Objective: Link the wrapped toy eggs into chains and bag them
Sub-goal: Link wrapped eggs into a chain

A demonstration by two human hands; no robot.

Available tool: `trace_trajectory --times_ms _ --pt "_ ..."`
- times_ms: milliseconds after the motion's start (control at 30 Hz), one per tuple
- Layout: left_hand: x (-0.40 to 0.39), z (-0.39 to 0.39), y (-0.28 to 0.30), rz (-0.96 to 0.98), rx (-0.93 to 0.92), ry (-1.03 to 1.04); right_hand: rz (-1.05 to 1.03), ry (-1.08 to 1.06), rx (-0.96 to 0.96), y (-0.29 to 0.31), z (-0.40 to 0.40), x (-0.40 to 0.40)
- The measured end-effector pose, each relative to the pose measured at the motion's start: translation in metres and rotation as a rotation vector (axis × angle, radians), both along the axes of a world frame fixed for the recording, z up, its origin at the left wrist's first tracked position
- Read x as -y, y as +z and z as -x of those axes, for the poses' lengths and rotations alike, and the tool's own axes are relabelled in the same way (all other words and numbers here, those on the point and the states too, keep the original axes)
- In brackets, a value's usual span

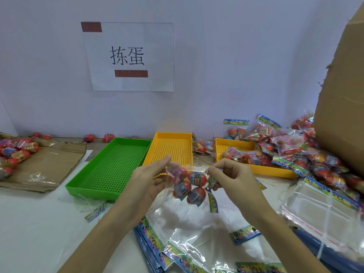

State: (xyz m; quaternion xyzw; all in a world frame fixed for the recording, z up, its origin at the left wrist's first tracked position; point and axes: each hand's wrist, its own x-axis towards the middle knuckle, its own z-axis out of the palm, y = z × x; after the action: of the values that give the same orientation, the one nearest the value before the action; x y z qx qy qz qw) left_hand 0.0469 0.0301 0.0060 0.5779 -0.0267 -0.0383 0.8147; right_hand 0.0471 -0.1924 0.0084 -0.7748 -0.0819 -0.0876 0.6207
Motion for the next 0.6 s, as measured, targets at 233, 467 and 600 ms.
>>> trace_trajectory --times_ms 233,467,600 --pt "-0.0019 0.0056 -0.0010 -0.059 -0.021 0.033 0.019 0.018 0.041 -0.0001 0.0005 0.0001" --pt "-0.0056 0.0065 0.0042 -0.199 0.079 0.064 0.039 0.058 0.069 -0.0002 0.0017 -0.0027" --pt "-0.0020 0.0061 0.0029 -0.212 0.036 -0.042 0.040 0.035 0.055 -0.0008 0.0011 -0.0013"
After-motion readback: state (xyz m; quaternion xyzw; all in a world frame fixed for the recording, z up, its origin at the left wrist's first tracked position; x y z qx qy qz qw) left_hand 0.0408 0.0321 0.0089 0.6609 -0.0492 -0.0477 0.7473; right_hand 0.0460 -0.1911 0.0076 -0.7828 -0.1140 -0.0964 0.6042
